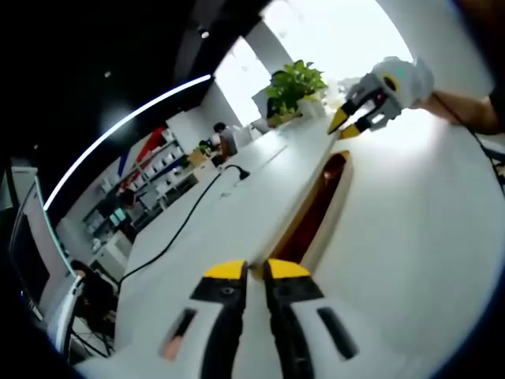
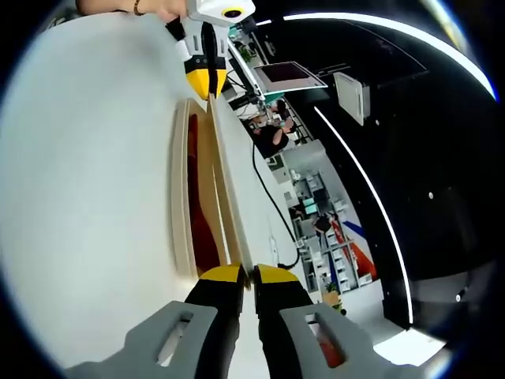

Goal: Arrange the utensils inside the cutlery case until each visible utensil rests in its matching compartment.

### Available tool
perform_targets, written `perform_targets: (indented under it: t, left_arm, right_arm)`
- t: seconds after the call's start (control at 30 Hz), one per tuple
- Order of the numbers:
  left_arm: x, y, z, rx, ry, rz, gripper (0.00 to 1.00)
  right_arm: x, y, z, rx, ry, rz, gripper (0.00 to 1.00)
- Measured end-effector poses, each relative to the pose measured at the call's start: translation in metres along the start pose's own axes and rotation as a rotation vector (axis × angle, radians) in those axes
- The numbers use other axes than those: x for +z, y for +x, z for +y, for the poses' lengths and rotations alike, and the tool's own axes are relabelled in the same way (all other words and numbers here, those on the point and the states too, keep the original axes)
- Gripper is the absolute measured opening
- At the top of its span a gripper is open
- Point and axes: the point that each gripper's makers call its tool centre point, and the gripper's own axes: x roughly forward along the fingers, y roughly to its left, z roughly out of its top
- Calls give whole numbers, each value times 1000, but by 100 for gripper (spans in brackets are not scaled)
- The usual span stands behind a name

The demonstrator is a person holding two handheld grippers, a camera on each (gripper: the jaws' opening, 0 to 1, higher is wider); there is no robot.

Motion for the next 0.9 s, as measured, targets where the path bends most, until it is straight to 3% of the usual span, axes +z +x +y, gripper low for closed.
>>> perform_targets:
  t: [0.3,0.47,0.7,0.8,0.9]
  left_arm:
    - [3,-3,-5,-29,0,-7,8]
    - [-4,-3,-7,-42,11,27,8]
    - [-9,-3,-12,-79,21,47,12]
    - [-7,-3,-12,-82,6,36,18]
    - [-7,-4,-15,-106,1,40,32]
  right_arm:
    - [0,0,6,1,-68,11,4]
    - [1,-3,5,-5,-97,-12,3]
    - [4,-8,-12,-98,-154,-21,3]
    - [7,-10,-16,-137,-213,-16,3]
    - [13,-10,-20,-167,-241,-21,3]
